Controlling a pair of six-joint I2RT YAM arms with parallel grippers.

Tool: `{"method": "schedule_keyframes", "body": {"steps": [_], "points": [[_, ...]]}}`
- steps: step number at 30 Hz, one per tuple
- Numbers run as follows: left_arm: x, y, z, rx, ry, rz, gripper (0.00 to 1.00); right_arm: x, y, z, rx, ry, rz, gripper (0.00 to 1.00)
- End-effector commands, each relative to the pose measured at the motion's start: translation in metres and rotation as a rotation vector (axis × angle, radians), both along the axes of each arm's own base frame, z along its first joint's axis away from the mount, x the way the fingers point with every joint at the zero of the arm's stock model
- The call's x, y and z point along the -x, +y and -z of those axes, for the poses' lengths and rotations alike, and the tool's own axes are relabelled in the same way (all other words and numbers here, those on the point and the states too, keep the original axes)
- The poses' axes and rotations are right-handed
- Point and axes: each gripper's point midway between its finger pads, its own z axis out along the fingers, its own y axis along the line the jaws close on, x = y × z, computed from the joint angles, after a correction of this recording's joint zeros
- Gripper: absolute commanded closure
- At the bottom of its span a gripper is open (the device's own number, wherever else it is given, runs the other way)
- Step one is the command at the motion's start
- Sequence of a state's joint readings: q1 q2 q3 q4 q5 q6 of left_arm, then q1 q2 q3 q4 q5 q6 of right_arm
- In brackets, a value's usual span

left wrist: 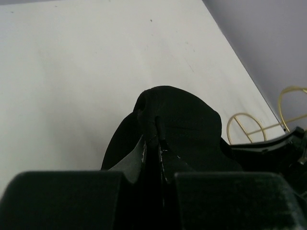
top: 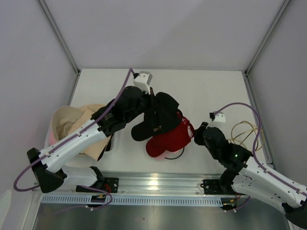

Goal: Stack the hats

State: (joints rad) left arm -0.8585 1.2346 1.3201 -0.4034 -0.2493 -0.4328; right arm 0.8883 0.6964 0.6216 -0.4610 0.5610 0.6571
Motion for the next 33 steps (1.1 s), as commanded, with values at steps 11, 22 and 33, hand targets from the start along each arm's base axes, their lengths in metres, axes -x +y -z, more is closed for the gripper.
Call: {"method": "schedule_keyframes", "body": {"steps": [11, 22, 33], "points": [[0.032, -0.039, -0.005, 0.080, -0.063, 0.037, 0.92, 0.007, -0.019, -0.023, -0.035, 0.035, 0.099, 0.61], [0.042, -0.040, 0.029, 0.102, -0.065, 0.051, 0.87, 0.015, -0.036, -0.094, -0.151, -0.014, 0.159, 0.30], [0.051, -0.047, 0.031, 0.108, -0.080, 0.115, 0.87, 0.001, 0.014, -0.076, -0.151, 0.020, 0.013, 0.35]]}}
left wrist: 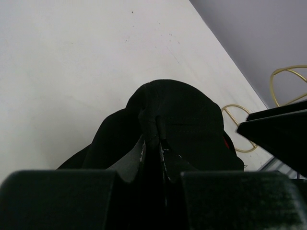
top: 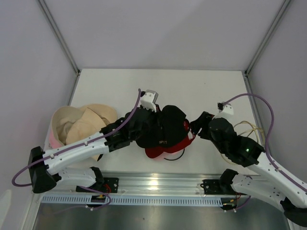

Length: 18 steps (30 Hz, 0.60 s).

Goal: Stack the hats

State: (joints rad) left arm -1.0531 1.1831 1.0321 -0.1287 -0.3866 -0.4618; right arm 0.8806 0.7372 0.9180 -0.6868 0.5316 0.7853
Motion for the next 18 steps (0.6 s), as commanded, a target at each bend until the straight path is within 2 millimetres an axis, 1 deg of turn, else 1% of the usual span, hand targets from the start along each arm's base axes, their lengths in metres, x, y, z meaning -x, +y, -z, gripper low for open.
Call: {"method": "schedule_keyframes", "body": {"steps": [1, 5, 6, 9, 10, 12, 13, 16, 18], "points": [[0.011, -0.011, -0.023, 0.078, -0.045, 0.065, 0.86, -0.006, 0.012, 0.005, 0.003, 0.004, -0.023, 0.36], [0.011, -0.010, -0.026, 0.072, -0.064, 0.057, 0.87, -0.007, 0.011, 0.006, 0.008, -0.002, -0.019, 0.37], [0.010, -0.009, -0.024, 0.068, -0.064, 0.054, 0.87, -0.007, 0.011, 0.006, 0.008, -0.004, -0.023, 0.37], [0.010, -0.009, -0.024, 0.069, -0.065, 0.053, 0.87, -0.007, 0.011, 0.009, 0.014, -0.003, -0.025, 0.44], [0.010, -0.009, -0.024, 0.068, -0.065, 0.051, 0.86, -0.007, 0.011, 0.011, 0.016, 0.001, -0.027, 0.49], [0.008, -0.007, -0.023, 0.062, -0.068, 0.043, 0.86, -0.007, 0.012, 0.017, 0.027, 0.016, -0.033, 0.52], [0.009, -0.007, -0.024, 0.064, -0.070, 0.042, 0.86, -0.007, 0.013, 0.018, 0.029, 0.019, -0.038, 0.57], [0.008, -0.006, -0.028, 0.063, -0.083, 0.038, 0.86, -0.005, 0.016, 0.028, 0.049, 0.045, -0.056, 0.57], [0.008, -0.005, -0.028, 0.063, -0.088, 0.036, 0.86, -0.005, 0.018, 0.033, 0.052, 0.060, -0.064, 0.53]]}}
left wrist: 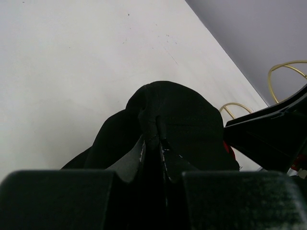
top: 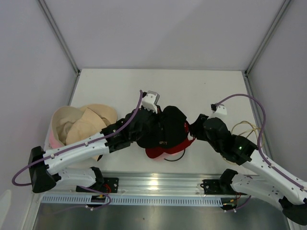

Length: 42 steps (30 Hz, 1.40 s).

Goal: Stack the hats

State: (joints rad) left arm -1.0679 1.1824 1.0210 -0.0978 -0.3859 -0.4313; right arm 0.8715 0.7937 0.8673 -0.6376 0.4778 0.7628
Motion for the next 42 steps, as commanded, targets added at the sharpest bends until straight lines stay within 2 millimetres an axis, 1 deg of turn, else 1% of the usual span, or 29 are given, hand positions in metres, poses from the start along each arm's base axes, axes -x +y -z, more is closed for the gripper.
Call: {"method": "schedule_keyframes", "body": {"steps": [1, 3, 4, 5, 7, 8, 9, 12, 13, 15, 17, 19, 22, 24, 25, 26, 27, 28, 29, 30, 32, 34, 35, 36, 37, 38, 40, 41, 42], "points": [[0.005, -0.001, -0.026, 0.067, -0.060, 0.014, 0.86, -0.001, 0.004, 0.007, 0.009, 0.015, -0.015, 0.49], [0.004, -0.001, -0.025, 0.062, -0.058, 0.016, 0.86, -0.002, 0.004, 0.007, 0.004, 0.018, -0.012, 0.45], [0.004, -0.001, -0.024, 0.058, -0.057, 0.018, 0.86, -0.002, 0.004, 0.007, 0.001, 0.016, -0.012, 0.40], [0.005, -0.002, -0.025, 0.060, -0.059, 0.022, 0.86, -0.003, 0.004, 0.005, -0.003, 0.011, -0.007, 0.38], [0.005, -0.004, -0.024, 0.048, -0.064, 0.029, 0.86, -0.003, 0.002, 0.001, -0.010, 0.001, -0.003, 0.36], [0.005, -0.005, -0.027, 0.051, -0.067, 0.037, 0.86, -0.003, 0.001, -0.004, -0.021, -0.012, -0.001, 0.35], [0.006, -0.007, -0.024, 0.039, -0.068, 0.044, 0.86, -0.003, 0.001, -0.006, -0.025, -0.018, -0.004, 0.35], [0.008, -0.010, -0.023, 0.028, -0.077, 0.059, 0.86, -0.002, 0.001, -0.011, -0.032, -0.036, -0.020, 0.43], [0.009, -0.011, -0.025, 0.030, -0.081, 0.064, 0.86, -0.003, 0.001, -0.011, -0.034, -0.036, -0.021, 0.48], [0.010, -0.013, -0.024, 0.027, -0.085, 0.071, 0.86, -0.002, 0.006, -0.004, -0.021, -0.018, -0.045, 0.52], [0.010, -0.013, -0.027, 0.029, -0.096, 0.076, 0.86, -0.002, 0.009, 0.003, -0.005, 0.009, -0.058, 0.53], [0.010, -0.013, -0.026, 0.026, -0.099, 0.074, 0.86, -0.002, 0.011, 0.012, 0.022, 0.040, -0.070, 0.57], [0.009, -0.011, -0.027, 0.019, -0.105, 0.068, 0.86, -0.002, 0.013, 0.017, 0.039, 0.060, -0.081, 0.58], [0.009, -0.011, -0.025, 0.016, -0.104, 0.070, 0.85, -0.003, 0.012, 0.016, 0.041, 0.062, -0.082, 0.60], [0.009, -0.011, -0.025, 0.013, -0.106, 0.069, 0.85, -0.003, 0.013, 0.017, 0.042, 0.065, -0.089, 0.63], [0.009, -0.011, -0.024, 0.009, -0.110, 0.071, 0.85, -0.003, 0.012, 0.016, 0.041, 0.064, -0.090, 0.68], [0.008, -0.011, -0.024, 0.005, -0.111, 0.069, 0.84, -0.004, 0.012, 0.015, 0.041, 0.064, -0.088, 0.81], [0.008, -0.011, -0.023, 0.000, -0.112, 0.068, 0.84, -0.004, 0.011, 0.015, 0.042, 0.063, -0.087, 0.89], [0.007, -0.010, -0.025, -0.003, -0.118, 0.068, 0.82, -0.004, 0.009, 0.015, 0.047, 0.065, -0.082, 0.97], [0.007, -0.009, -0.022, -0.015, -0.115, 0.064, 0.79, -0.004, 0.007, 0.014, 0.052, 0.066, -0.073, 1.00], [0.005, -0.006, -0.025, -0.027, -0.128, 0.052, 0.66, -0.004, 0.001, 0.013, 0.067, 0.066, -0.054, 1.00], [0.004, -0.002, -0.030, -0.035, -0.134, 0.033, 0.50, -0.002, -0.005, 0.015, 0.089, 0.073, -0.041, 1.00], [0.000, 0.003, -0.034, -0.039, -0.144, 0.005, 0.45, -0.002, -0.007, 0.012, 0.086, 0.067, -0.035, 1.00], [0.000, 0.007, -0.035, -0.045, -0.148, -0.008, 0.32, -0.001, -0.008, 0.011, 0.087, 0.068, -0.035, 1.00], [-0.001, 0.012, -0.042, -0.036, -0.157, -0.025, 0.22, 0.000, -0.010, 0.011, 0.091, 0.068, -0.030, 1.00], [-0.005, 0.019, -0.044, -0.036, -0.162, -0.065, 0.14, 0.001, -0.011, 0.007, 0.083, 0.060, -0.030, 1.00], [-0.005, 0.028, -0.051, -0.027, -0.171, -0.094, 0.12, 0.003, -0.012, 0.005, 0.075, 0.053, -0.032, 1.00], [-0.007, 0.035, -0.051, -0.026, -0.163, -0.131, 0.07, 0.004, -0.013, 0.002, 0.067, 0.046, -0.034, 1.00], [-0.008, 0.038, -0.051, -0.022, -0.159, -0.146, 0.06, 0.005, -0.014, 0.002, 0.067, 0.044, -0.034, 1.00]]}}
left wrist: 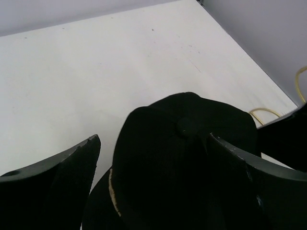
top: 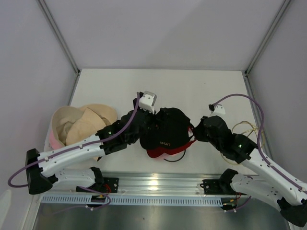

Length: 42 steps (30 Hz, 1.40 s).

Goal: Stack the hats

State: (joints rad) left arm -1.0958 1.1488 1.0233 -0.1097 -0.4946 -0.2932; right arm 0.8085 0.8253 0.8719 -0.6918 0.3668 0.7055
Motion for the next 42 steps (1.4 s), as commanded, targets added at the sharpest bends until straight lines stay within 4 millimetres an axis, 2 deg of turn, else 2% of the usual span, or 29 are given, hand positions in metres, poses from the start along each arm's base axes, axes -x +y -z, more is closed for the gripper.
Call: {"method": "schedule_keyframes", "body": {"steps": [1, 3, 7, 8, 10, 11, 14, 15, 19, 20, 22, 23, 29, 31, 32, 34, 42], "points": [[-0.004, 0.025, -0.041, 0.092, -0.050, -0.109, 0.06, 0.002, -0.012, -0.017, 0.007, -0.041, 0.023, 1.00], [-0.007, 0.038, -0.036, 0.100, -0.030, -0.188, 0.01, 0.005, -0.013, -0.017, 0.013, -0.044, 0.013, 1.00], [-0.015, 0.075, -0.018, 0.126, 0.044, -0.399, 0.00, 0.009, -0.020, -0.013, 0.060, -0.058, 0.006, 1.00], [-0.017, 0.090, -0.001, 0.150, 0.123, -0.478, 0.01, 0.011, -0.021, -0.012, 0.062, -0.062, 0.004, 1.00], [-0.016, 0.101, 0.017, 0.195, 0.232, -0.528, 0.00, 0.014, -0.023, -0.006, 0.070, -0.062, -0.001, 1.00], [-0.018, 0.114, 0.031, 0.242, 0.305, -0.596, 0.01, 0.015, -0.023, -0.003, 0.067, -0.061, -0.004, 1.00], [-0.014, 0.119, 0.058, 0.310, 0.405, -0.611, 0.01, 0.020, -0.022, 0.012, 0.060, -0.059, -0.014, 1.00], [-0.011, 0.120, 0.058, 0.334, 0.419, -0.603, 0.01, 0.019, -0.020, 0.014, 0.048, -0.068, -0.017, 1.00], [0.002, 0.125, 0.083, 0.363, 0.520, -0.649, 0.01, 0.023, -0.015, 0.030, 0.043, -0.080, -0.039, 1.00], [0.007, 0.126, 0.093, 0.383, 0.564, -0.670, 0.00, 0.025, -0.016, 0.039, 0.053, -0.076, -0.043, 1.00], [0.012, 0.125, 0.105, 0.410, 0.603, -0.679, 0.01, 0.024, -0.017, 0.042, 0.057, -0.087, -0.030, 1.00], [0.013, 0.122, 0.119, 0.435, 0.625, -0.677, 0.01, 0.025, -0.016, 0.045, 0.063, -0.088, -0.034, 1.00], [0.012, 0.094, 0.134, 0.587, 0.700, -0.614, 0.01, 0.028, -0.024, 0.044, 0.062, -0.124, -0.015, 1.00], [0.014, 0.088, 0.146, 0.608, 0.727, -0.589, 0.01, 0.029, -0.024, 0.045, 0.051, -0.128, -0.019, 1.00], [0.010, 0.080, 0.138, 0.665, 0.715, -0.555, 0.01, 0.029, -0.024, 0.045, 0.046, -0.130, -0.019, 1.00], [0.008, 0.073, 0.136, 0.711, 0.716, -0.527, 0.00, 0.029, -0.021, 0.046, 0.041, -0.130, -0.026, 1.00], [0.007, 0.059, 0.123, 0.838, 0.704, -0.447, 0.02, 0.024, -0.006, 0.050, 0.023, -0.137, -0.053, 1.00]]}}
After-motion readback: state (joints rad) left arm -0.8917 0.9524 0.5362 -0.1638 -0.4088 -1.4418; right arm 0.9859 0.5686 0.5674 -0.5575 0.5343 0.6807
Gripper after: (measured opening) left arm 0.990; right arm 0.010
